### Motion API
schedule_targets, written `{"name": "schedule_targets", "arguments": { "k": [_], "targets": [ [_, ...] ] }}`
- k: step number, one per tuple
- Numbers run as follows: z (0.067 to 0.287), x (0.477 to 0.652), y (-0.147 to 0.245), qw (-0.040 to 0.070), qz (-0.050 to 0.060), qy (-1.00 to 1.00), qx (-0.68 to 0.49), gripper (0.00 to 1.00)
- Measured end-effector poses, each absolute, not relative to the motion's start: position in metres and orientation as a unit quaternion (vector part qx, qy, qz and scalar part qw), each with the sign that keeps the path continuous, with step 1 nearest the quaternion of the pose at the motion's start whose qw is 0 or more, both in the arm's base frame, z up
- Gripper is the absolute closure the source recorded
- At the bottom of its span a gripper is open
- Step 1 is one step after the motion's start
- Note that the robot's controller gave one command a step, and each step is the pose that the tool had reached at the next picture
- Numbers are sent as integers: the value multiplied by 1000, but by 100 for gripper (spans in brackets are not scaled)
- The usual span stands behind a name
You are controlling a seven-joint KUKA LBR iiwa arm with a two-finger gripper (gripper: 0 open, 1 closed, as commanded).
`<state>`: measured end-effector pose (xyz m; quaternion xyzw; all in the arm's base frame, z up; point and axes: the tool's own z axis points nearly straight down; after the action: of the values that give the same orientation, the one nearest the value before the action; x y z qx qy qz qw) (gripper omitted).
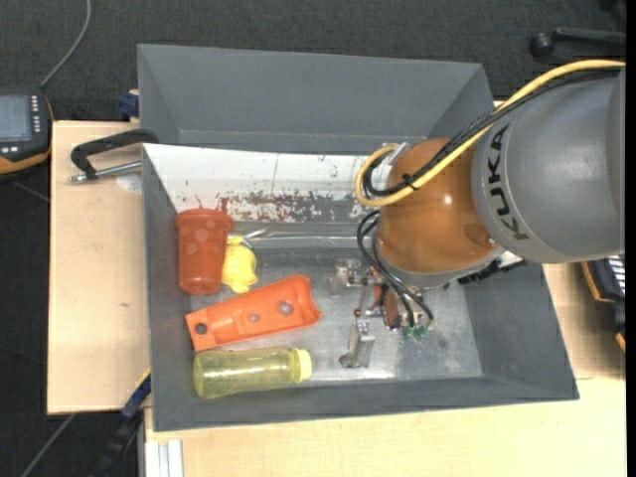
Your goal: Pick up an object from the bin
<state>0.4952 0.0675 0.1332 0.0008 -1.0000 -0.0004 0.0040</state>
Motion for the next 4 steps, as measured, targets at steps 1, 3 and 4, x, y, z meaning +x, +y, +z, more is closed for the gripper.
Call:
{"name": "schedule_targets", "arguments": {
  "k": [1, 3, 4],
  "targets": [
    [138, 497, 67, 0, -1, -1000, 0, 0],
    [96, 538, 143, 0, -1, -996, 87, 0],
    [101, 530, 167, -4, -3, -997, 77, 0]
  ]
}}
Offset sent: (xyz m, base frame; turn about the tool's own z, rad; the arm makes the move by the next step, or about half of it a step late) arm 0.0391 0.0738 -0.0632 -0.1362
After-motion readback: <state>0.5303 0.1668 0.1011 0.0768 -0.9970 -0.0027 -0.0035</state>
